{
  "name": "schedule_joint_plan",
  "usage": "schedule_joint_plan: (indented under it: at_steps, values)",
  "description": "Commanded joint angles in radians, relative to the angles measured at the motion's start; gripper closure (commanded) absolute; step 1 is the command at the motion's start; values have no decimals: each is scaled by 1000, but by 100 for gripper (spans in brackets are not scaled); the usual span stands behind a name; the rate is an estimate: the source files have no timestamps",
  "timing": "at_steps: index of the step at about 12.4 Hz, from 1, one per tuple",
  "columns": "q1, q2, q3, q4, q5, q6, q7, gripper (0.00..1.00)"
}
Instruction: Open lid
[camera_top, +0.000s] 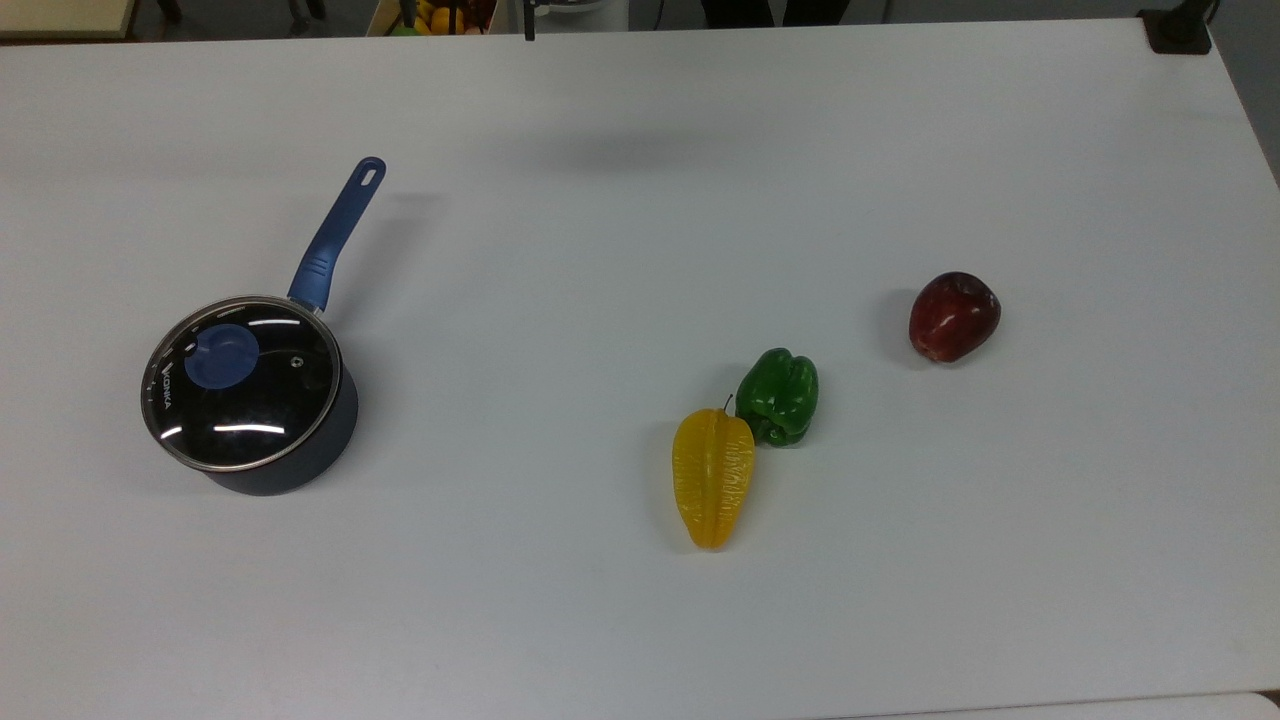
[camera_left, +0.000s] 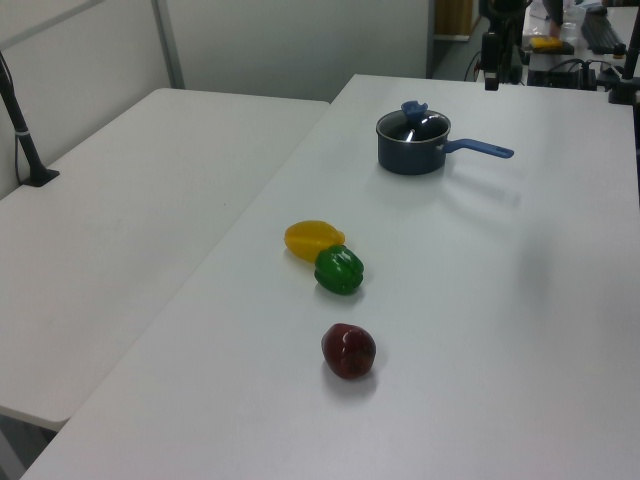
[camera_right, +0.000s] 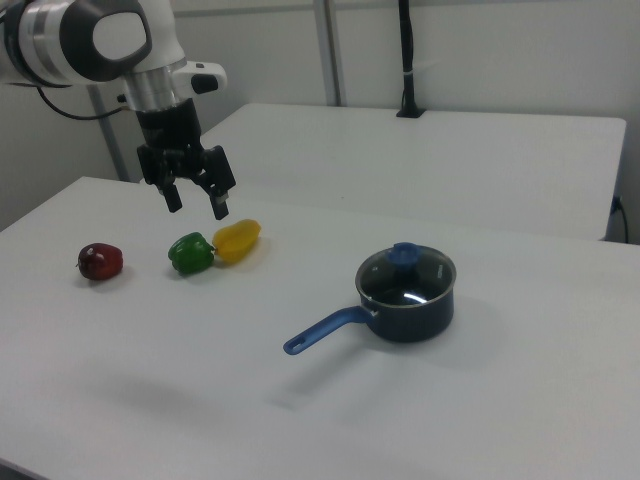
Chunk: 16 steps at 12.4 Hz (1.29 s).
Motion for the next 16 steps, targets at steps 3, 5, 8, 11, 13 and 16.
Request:
schedule_joint_plan:
  at_steps: [3, 5, 8, 11, 13, 16]
  values:
    - [-13, -25, -4, -15, -5, -17, 15, 0]
    - [-15, -24, -4, -13, -1, -15, 17, 0]
    - [-26, -10, -7, -1, -1, -14, -1, 0]
    - [-75, 30, -7, 52, 16, -15, -101, 0]
    - [-124, 50, -9, 66, 33, -3, -150, 0]
    - [-255, 149, -9, 173, 122, 61, -207, 0]
